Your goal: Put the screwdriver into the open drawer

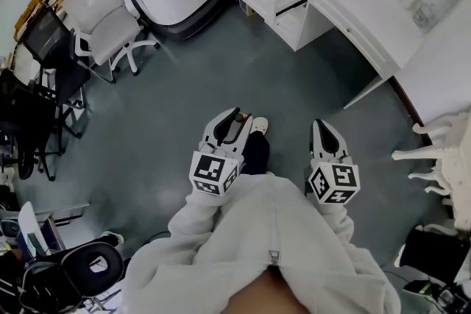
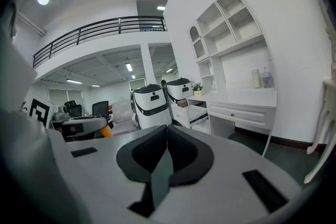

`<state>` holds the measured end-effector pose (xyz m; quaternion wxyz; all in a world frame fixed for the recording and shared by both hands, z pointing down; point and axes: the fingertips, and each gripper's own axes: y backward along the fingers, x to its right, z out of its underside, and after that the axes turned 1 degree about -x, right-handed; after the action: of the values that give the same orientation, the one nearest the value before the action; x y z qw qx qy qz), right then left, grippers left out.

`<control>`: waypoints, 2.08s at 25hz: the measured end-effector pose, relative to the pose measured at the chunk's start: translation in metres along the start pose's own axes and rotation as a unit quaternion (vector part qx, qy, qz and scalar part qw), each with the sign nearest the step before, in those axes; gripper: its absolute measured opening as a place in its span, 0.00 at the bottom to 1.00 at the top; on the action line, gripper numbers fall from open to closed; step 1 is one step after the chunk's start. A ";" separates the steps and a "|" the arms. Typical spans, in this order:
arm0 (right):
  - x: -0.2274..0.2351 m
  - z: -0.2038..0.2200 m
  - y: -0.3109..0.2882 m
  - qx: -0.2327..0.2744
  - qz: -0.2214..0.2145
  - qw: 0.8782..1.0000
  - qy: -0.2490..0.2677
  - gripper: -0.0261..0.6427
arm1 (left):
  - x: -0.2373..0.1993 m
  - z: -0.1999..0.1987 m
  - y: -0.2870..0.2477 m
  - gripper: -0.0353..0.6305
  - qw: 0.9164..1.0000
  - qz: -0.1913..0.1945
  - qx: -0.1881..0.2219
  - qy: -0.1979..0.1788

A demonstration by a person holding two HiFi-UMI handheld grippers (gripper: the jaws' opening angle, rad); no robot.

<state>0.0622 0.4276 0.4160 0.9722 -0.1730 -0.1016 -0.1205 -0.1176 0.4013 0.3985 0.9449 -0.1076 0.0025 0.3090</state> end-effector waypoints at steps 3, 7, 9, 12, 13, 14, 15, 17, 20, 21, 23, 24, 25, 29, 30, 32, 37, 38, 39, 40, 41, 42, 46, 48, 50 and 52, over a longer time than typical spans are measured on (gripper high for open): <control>0.008 0.003 -0.004 -0.005 -0.001 1.000 -0.001 0.09 | 0.002 0.005 -0.009 0.25 1.000 -0.001 -0.005 0.003; 0.013 0.000 -0.009 -0.010 0.005 1.000 0.000 0.09 | -0.002 0.004 -0.021 0.25 1.000 0.001 -0.008 0.009; 0.018 -0.003 -0.015 -0.010 0.009 1.000 -0.002 0.09 | -0.005 0.002 -0.030 0.25 1.000 0.003 -0.008 0.009; 0.027 -0.009 -0.031 -0.013 0.013 1.000 -0.004 0.09 | -0.010 -0.002 -0.048 0.25 1.000 0.006 -0.009 0.010; 0.029 -0.012 -0.037 -0.014 0.012 1.000 -0.003 0.09 | -0.013 -0.004 -0.053 0.25 1.000 0.006 -0.009 0.011; 0.031 -0.015 -0.043 -0.015 0.011 1.000 -0.001 0.09 | -0.017 -0.006 -0.059 0.25 1.000 0.004 -0.009 0.013; 0.032 -0.019 -0.050 -0.015 0.009 1.000 0.000 0.09 | -0.021 -0.008 -0.065 0.25 1.000 0.003 -0.007 0.014; 0.035 -0.025 -0.066 -0.016 0.006 1.000 0.004 0.09 | -0.031 -0.013 -0.078 0.25 1.000 0.001 -0.003 0.016; 0.042 -0.036 -0.090 -0.020 0.005 1.000 0.008 0.09 | -0.046 -0.020 -0.100 0.25 1.000 -0.001 0.000 0.017; 0.045 -0.041 -0.099 -0.020 0.005 1.000 0.009 0.09 | -0.051 -0.023 -0.108 0.25 1.000 -0.002 0.001 0.016; 0.050 -0.051 -0.114 -0.018 0.006 1.000 0.011 0.09 | -0.061 -0.030 -0.122 0.25 1.000 -0.002 0.003 0.016; 0.052 -0.056 -0.121 -0.018 0.008 1.000 0.011 0.09 | -0.066 -0.033 -0.129 0.25 1.000 -0.001 0.004 0.015; 0.054 -0.060 -0.129 -0.017 0.009 1.000 0.011 0.09 | -0.071 -0.036 -0.135 0.25 1.000 0.000 0.004 0.015; 0.059 -0.074 -0.157 -0.019 0.011 1.000 0.013 0.09 | -0.090 -0.045 -0.160 0.25 1.000 0.001 0.006 0.017; 0.060 -0.077 -0.164 -0.019 0.011 1.000 0.013 0.09 | -0.095 -0.047 -0.166 0.25 1.000 0.001 0.006 0.017; 0.060 -0.083 -0.175 -0.020 0.011 1.000 0.013 0.09 | -0.104 -0.051 -0.177 0.25 1.000 0.003 0.007 0.017; 0.066 -0.097 -0.202 -0.017 0.020 1.000 0.016 0.09 | -0.124 -0.058 -0.203 0.25 1.000 0.012 0.012 0.017; 0.068 -0.099 -0.207 -0.017 0.022 0.999 0.015 0.09 | -0.127 -0.059 -0.209 0.25 1.000 0.014 0.012 0.017; 0.070 -0.101 -0.213 -0.017 0.024 0.999 0.015 0.09 | -0.131 -0.059 -0.216 0.25 1.000 0.016 0.012 0.017; 0.073 -0.102 -0.218 -0.016 0.025 0.999 0.014 0.09 | -0.134 -0.060 -0.222 0.25 1.000 0.018 0.012 0.017; 0.075 -0.103 -0.223 -0.016 0.027 0.999 0.013 0.09 | -0.136 -0.061 -0.228 0.25 1.000 0.020 0.012 0.016; 0.078 -0.104 -0.227 -0.015 0.029 0.999 0.012 0.09 | -0.137 -0.061 -0.234 0.25 1.000 0.023 0.013 0.015; 0.082 -0.110 -0.243 -0.010 0.033 0.999 0.010 0.09 | -0.147 -0.066 -0.250 0.25 0.999 0.029 0.016 0.008; 0.083 -0.113 -0.250 -0.008 0.034 0.999 0.009 0.09 | -0.153 -0.068 -0.257 0.25 0.999 0.031 0.017 0.005; 0.083 -0.112 -0.257 -0.010 0.036 0.999 0.007 0.09 | -0.158 -0.068 -0.262 0.25 0.999 0.033 0.015 0.005; 0.084 -0.109 -0.262 -0.014 0.039 0.999 0.004 0.09 | -0.162 -0.066 -0.267 0.25 0.999 0.034 0.011 0.007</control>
<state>0.0883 0.1328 0.4177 0.9740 -0.1902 -0.0895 -0.0850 -0.0885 0.0840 0.3997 0.9349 -0.0988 0.0159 0.3404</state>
